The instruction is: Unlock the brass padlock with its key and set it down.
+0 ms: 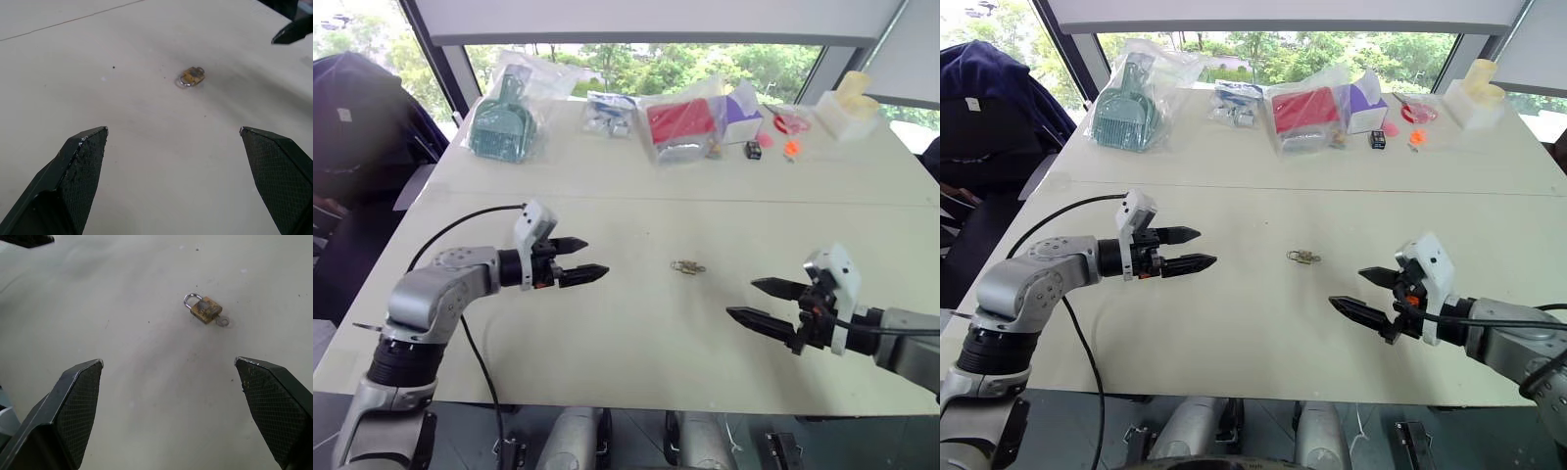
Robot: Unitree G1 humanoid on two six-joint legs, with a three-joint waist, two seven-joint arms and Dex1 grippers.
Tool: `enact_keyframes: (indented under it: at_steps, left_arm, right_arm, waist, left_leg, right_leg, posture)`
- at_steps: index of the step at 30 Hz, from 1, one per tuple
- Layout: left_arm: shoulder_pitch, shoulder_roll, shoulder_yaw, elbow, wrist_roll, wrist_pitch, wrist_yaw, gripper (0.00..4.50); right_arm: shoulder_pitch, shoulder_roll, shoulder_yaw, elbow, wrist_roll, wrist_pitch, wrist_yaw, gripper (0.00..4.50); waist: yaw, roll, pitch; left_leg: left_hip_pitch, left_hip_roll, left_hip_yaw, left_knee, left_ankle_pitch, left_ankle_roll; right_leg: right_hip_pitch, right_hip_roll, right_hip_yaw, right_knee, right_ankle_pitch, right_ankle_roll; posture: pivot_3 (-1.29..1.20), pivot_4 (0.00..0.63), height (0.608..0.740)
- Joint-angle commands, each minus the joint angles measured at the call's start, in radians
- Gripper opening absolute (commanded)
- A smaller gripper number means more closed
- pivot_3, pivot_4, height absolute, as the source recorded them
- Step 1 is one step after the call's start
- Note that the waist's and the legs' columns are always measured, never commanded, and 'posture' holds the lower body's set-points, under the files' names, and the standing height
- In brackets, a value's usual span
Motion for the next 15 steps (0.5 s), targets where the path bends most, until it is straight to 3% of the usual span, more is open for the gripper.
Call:
enact_keyframes:
  at_steps: [1,9,15]
  left_arm:
    - [-0.028,0.033,-0.037,0.003,0.050,-0.065,-0.045,4.50]
    - [-0.254,0.013,-0.195,0.221,0.215,-0.284,-0.215,4.50]
    - [-0.637,-0.216,-0.405,0.720,0.439,-0.609,-0.406,4.50]
  right_arm:
    - [-0.019,0.008,-0.005,-0.005,0.004,-0.001,-0.012,4.46]
    - [-0.052,0.039,-0.009,-0.030,0.024,0.020,-0.089,4.46]
    - [-0.027,0.072,-0.020,-0.048,-0.014,0.014,-0.164,4.46]
  waist:
    - [0.000,0.000,0.000]
    - [0.001,0.000,0.000]
    - [0.013,-0.001,0.000]
  left_leg:
    - [0.000,0.000,0.000,0.000,0.000,0.000]
    - [-0.001,-0.001,0.000,0.000,0.000,0.000]
    - [-0.004,-0.002,0.001,0.003,-0.002,0.004]
  right_leg:
    - [0.000,0.000,0.000,0.000,0.000,0.000]
    - [-0.001,-0.001,0.000,0.000,0.000,0.000]
    - [-0.001,0.000,-0.002,-0.001,0.000,0.000]
  posture:
    - [0.00,0.150,0.735]
    - [0.00,0.150,0.735]
    - [0.00,0.150,0.735]
